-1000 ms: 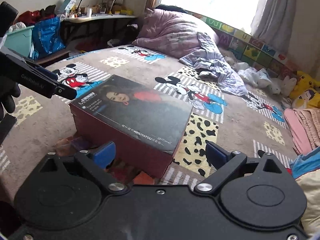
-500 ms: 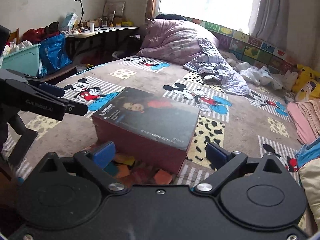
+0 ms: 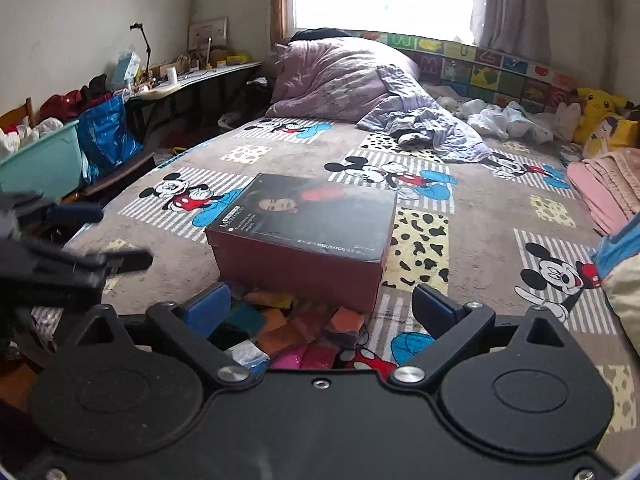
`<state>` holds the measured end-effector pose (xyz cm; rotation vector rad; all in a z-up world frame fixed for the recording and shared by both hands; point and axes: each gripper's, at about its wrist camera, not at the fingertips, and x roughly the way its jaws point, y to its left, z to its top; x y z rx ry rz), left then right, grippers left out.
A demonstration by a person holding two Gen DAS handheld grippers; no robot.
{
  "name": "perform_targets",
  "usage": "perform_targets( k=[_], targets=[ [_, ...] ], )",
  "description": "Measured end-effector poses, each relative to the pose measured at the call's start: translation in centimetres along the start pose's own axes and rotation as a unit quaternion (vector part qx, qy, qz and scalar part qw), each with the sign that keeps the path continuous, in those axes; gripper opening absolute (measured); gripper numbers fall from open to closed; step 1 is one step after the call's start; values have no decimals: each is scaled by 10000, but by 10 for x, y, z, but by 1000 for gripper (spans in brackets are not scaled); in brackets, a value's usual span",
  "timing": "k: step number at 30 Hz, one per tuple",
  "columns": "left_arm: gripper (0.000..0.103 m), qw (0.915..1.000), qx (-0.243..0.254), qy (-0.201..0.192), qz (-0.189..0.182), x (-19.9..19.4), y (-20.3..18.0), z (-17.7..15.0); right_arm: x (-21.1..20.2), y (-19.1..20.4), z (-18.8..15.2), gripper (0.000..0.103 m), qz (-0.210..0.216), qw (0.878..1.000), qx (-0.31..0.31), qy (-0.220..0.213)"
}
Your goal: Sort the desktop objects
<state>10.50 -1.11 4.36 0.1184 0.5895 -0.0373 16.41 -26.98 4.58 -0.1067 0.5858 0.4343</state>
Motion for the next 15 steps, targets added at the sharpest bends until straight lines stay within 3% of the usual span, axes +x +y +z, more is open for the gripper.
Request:
perform_targets(
  k=[7,15],
  targets=[
    [85,9995,-320,-77,6,-31,-4,-32,-22,9,-11,98,303,9990,154,-280],
    [85,9990,-425,-68,92,-43,0,-50,-24,39,-39,98,274,9995,-147,-73]
  ],
)
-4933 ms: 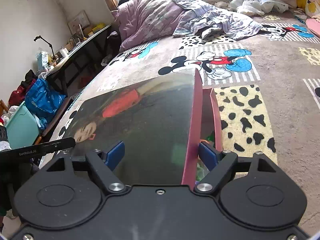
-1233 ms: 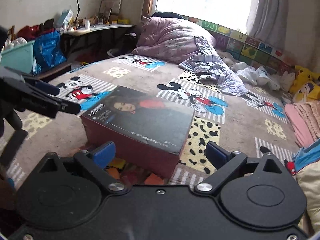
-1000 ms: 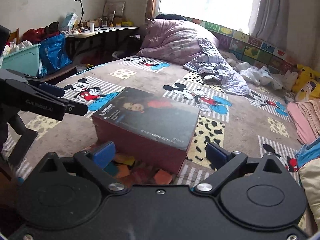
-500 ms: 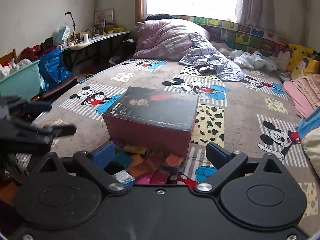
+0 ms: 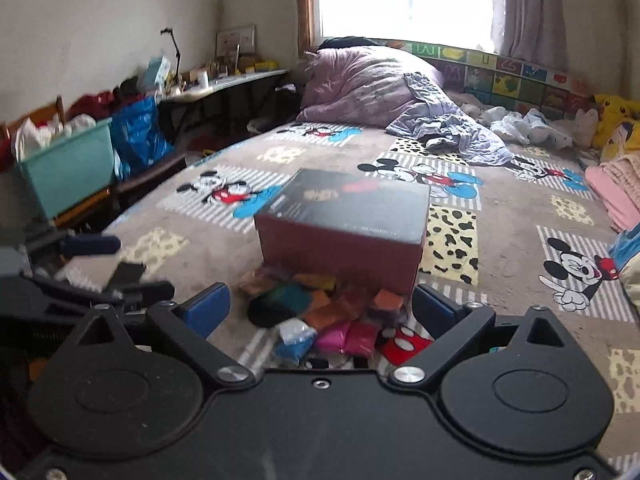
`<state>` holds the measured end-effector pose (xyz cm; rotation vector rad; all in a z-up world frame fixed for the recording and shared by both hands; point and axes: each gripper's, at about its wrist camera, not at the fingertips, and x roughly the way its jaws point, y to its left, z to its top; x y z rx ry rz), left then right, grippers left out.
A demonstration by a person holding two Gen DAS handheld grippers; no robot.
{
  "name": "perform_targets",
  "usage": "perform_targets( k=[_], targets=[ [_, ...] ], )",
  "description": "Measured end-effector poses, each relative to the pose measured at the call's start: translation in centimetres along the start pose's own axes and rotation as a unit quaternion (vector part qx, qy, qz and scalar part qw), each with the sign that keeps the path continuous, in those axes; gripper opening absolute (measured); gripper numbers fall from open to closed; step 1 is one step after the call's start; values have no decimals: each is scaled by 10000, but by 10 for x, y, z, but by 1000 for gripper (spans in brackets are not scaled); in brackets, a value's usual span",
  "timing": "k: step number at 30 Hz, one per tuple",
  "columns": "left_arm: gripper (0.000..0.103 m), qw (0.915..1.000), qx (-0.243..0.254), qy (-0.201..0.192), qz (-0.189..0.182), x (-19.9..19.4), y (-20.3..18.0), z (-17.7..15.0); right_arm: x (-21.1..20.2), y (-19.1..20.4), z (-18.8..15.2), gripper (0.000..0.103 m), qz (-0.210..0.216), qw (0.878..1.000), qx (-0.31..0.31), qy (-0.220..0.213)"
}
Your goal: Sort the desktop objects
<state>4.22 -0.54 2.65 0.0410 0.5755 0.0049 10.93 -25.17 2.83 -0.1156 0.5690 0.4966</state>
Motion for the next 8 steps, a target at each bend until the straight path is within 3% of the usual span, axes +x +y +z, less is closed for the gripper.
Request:
perform_targets(
  k=[8],
  targets=[
    [85,9993,56,-73,-373,-5,2,-2,3,8,-11,98,9,9997,-45,240]
  ],
)
